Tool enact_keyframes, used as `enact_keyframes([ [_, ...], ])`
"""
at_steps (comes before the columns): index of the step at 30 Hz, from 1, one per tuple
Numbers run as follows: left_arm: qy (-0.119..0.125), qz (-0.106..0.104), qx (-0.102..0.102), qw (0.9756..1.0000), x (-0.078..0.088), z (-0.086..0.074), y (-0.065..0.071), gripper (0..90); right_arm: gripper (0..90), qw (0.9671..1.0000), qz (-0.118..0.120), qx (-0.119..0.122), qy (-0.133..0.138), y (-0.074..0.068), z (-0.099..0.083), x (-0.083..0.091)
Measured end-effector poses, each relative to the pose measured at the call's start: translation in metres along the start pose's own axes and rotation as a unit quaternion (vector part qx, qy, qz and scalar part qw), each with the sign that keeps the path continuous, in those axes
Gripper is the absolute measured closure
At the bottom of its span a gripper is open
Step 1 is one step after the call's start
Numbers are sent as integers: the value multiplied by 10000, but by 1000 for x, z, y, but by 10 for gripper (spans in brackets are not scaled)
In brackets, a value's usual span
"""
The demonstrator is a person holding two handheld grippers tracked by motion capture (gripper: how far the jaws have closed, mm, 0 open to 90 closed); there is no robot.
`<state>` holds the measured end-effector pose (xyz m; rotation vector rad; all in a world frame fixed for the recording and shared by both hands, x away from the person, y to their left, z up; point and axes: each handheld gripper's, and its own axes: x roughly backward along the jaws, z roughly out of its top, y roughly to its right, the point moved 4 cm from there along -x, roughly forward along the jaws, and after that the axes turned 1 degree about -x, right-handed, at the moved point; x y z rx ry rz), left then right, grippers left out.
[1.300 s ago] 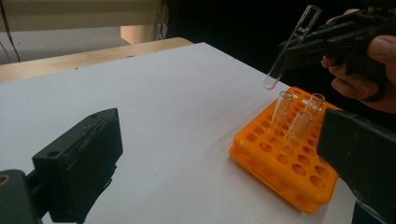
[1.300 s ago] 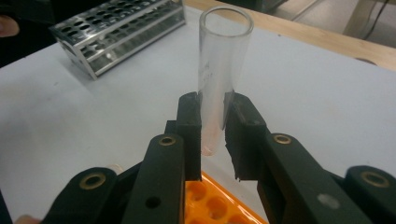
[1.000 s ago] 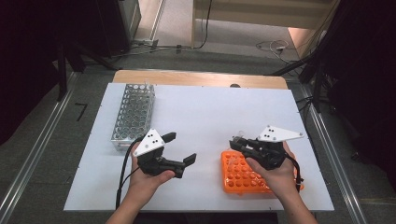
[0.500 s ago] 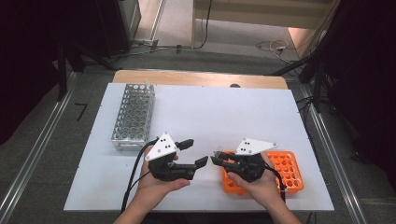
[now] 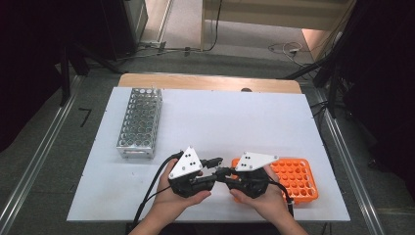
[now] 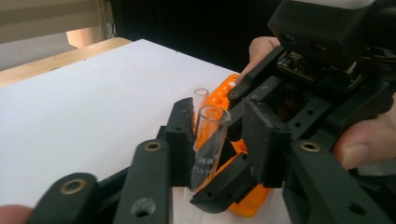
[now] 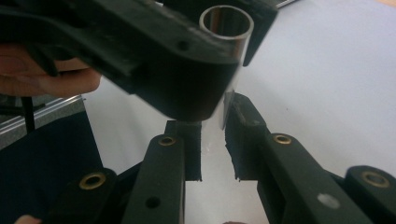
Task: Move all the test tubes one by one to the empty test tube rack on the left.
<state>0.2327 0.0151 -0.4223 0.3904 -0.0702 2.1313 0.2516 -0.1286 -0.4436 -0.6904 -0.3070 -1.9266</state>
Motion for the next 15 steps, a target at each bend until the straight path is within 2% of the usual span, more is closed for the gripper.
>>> enact_keyframes([
  [4,2,-14,20,10000,1,0,-2,711,740,10000,28,15,-8,-1,0,0],
  [15,-66,-26,-97,9999,0,-1,-2,713,740,10000,23,69,-27,-2,0,0],
])
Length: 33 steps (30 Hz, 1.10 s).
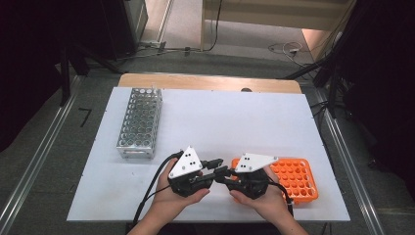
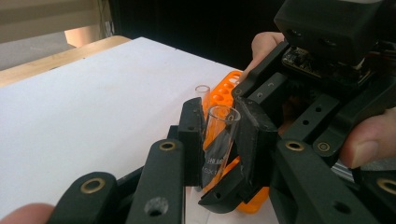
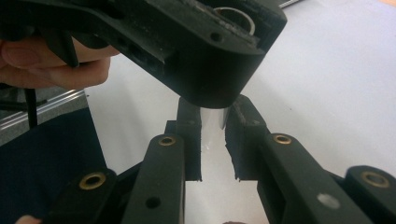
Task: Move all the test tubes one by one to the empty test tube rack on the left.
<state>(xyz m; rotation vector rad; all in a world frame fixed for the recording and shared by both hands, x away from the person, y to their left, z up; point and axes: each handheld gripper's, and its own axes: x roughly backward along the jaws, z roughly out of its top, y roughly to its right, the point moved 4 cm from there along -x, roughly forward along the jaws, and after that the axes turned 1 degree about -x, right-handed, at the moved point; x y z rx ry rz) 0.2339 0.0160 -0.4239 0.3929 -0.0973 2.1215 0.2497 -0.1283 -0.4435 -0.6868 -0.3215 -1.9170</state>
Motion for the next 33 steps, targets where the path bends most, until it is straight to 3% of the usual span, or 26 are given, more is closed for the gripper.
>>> enact_keyframes([
  [6,16,56,-106,9999,1,0,0,735,740,10000,-2,20,-9,0,0,1],
  [13,97,102,-2,9999,3,2,-3,748,730,10000,57,-41,55,1,0,2],
  [19,171,229,55,9996,8,3,-11,748,569,9997,177,-107,140,3,1,6],
  [22,188,325,50,9993,11,4,-14,748,446,9994,192,-139,270,6,2,11],
  [26,181,428,77,9989,14,4,-20,748,269,9990,27,-159,417,12,3,18],
  [33,244,636,169,9975,24,5,-36,749,110,9972,-143,-370,636,30,1,33],
])
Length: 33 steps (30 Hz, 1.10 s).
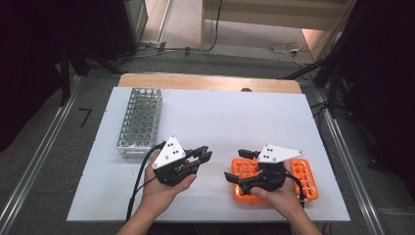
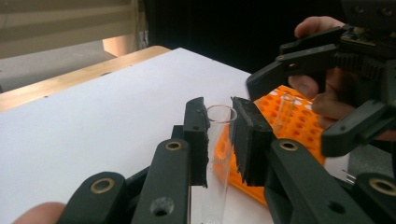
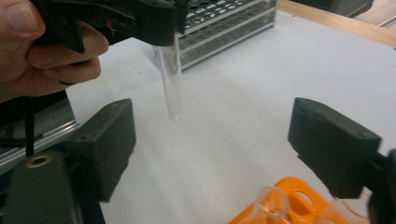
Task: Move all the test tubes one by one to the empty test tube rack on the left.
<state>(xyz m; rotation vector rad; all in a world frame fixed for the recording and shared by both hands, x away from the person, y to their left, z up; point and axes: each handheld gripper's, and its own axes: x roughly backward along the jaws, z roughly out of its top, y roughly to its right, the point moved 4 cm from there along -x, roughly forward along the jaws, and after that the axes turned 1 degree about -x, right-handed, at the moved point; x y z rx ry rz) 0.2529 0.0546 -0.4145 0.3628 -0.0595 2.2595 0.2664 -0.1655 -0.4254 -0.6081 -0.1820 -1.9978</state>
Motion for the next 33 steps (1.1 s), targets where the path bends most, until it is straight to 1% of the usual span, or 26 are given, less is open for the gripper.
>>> enact_keyframes([
  [2,26,72,38,10000,3,1,-7,749,79,9999,-32,-62,73,5,0,4],
  [4,45,151,63,9999,7,2,-14,749,68,9998,-39,-124,159,10,-1,8],
  [6,65,217,89,9997,11,3,-20,749,39,9996,-58,-145,228,14,-1,12],
  [9,127,333,123,9993,15,5,-29,749,4,9995,-72,-184,262,19,-3,15],
  [15,212,579,160,9980,22,8,-50,749,0,9987,-153,-321,376,29,-6,24],
  [18,263,682,237,9970,25,10,-63,749,0,9984,-248,-311,410,33,-9,30],
  [23,274,876,296,9953,26,13,-83,749,0,9975,-377,-389,460,44,-14,39],
  [25,281,984,271,9944,26,15,-91,749,0,9970,-441,-430,473,49,-16,43],
  [30,330,1217,384,9913,26,17,-115,750,0,9963,-523,-477,497,57,-21,50],
  [33,374,1347,403,9894,26,18,-129,749,0,9960,-553,-500,484,62,-24,53],
])
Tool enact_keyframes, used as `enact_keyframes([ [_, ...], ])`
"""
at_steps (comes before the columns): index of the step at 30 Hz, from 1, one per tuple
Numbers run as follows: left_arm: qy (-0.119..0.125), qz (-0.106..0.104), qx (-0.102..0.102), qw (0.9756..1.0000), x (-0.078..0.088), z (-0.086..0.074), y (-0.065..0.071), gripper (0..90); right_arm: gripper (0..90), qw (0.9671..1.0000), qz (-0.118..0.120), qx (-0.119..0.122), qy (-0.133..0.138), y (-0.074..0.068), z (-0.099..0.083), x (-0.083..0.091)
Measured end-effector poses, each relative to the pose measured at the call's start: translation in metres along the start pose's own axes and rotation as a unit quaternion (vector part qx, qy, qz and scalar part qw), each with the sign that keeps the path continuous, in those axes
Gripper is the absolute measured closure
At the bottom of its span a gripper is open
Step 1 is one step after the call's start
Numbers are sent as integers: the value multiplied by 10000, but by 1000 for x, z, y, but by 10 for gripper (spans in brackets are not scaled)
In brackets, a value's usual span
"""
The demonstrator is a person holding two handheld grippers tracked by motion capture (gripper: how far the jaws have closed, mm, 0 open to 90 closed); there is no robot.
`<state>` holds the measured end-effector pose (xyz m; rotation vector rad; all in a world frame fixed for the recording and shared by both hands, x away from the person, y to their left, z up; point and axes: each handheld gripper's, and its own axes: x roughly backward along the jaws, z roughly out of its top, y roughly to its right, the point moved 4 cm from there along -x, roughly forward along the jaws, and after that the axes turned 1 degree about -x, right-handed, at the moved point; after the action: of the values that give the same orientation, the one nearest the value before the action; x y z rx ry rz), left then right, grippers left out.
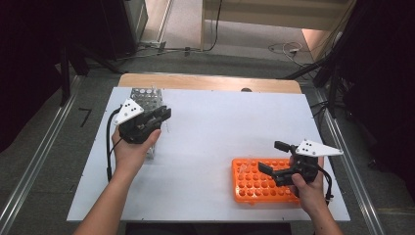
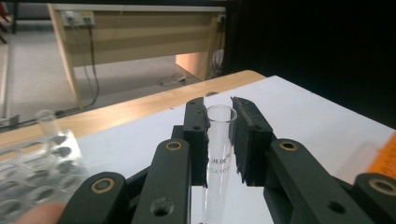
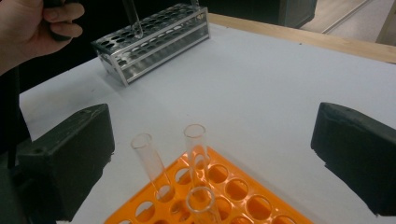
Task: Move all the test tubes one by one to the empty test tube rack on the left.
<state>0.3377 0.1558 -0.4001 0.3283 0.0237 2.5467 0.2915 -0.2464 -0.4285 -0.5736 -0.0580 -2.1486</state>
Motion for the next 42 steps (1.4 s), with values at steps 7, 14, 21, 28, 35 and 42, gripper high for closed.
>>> enact_keyframes([
  [7,22,230,12,9997,-9,2,-27,750,0,10000,-37,-40,-58,9,-7,2],
  [14,91,459,193,9987,-16,3,-51,749,0,9999,-78,-95,-32,15,-9,5],
  [21,79,676,117,9976,-28,9,-68,750,0,9999,-102,-119,21,18,-10,7],
  [28,155,950,183,9952,-42,15,-86,750,0,9998,-117,-146,52,19,-10,9],
  [35,109,1130,213,9933,-58,16,-100,749,0,9997,-122,-194,80,22,-11,12],
  [42,102,1290,303,9911,-70,11,-113,749,0,9997,-120,-213,75,22,-11,12],
])
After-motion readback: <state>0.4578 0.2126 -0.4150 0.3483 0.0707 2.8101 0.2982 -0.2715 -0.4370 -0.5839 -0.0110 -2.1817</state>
